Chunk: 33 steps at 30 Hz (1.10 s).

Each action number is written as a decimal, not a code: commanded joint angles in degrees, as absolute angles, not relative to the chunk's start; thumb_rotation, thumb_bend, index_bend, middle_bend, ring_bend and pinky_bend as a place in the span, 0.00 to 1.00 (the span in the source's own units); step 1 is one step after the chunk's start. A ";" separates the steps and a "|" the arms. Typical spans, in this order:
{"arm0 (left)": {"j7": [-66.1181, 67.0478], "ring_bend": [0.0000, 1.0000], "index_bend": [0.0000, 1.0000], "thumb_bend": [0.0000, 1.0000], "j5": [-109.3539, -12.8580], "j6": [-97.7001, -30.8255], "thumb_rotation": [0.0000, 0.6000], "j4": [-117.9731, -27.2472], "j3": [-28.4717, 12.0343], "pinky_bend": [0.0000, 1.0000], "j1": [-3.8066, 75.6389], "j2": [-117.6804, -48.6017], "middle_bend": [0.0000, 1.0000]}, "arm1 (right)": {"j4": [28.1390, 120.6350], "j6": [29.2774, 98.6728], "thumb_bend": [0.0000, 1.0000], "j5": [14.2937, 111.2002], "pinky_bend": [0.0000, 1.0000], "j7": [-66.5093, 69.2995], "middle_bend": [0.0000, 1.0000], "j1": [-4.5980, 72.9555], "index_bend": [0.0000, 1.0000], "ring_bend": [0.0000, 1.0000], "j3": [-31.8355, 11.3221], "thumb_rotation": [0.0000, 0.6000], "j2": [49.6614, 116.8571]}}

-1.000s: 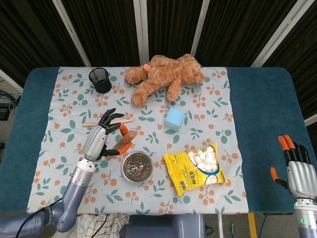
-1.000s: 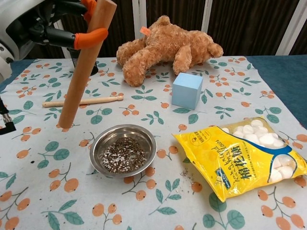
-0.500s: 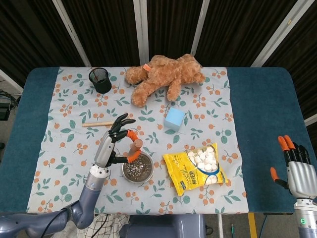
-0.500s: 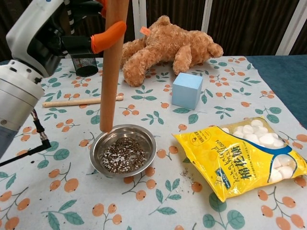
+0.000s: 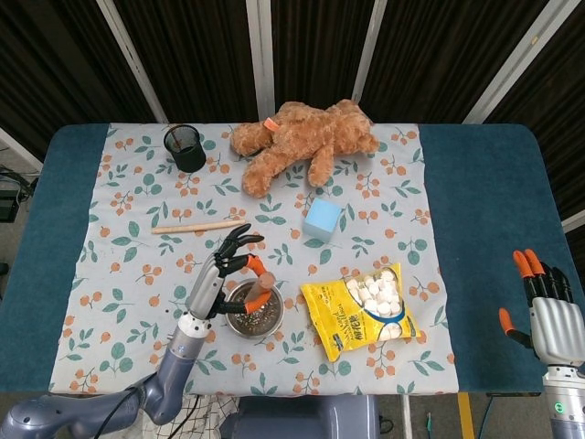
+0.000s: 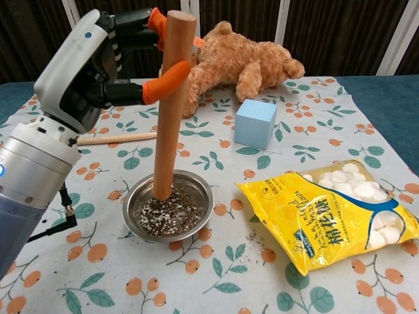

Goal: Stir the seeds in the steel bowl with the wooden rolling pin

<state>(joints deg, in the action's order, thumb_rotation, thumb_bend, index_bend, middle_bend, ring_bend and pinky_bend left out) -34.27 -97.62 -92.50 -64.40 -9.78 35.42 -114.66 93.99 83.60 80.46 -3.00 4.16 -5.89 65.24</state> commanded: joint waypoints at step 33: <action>-48.98 0.21 0.63 0.77 -97.85 -95.67 1.00 -40.93 -6.17 0.10 36.21 -124.68 0.70 | 94.00 83.50 0.41 79.84 0.00 -3.80 0.00 4.30 0.00 0.00 -6.17 1.00 65.55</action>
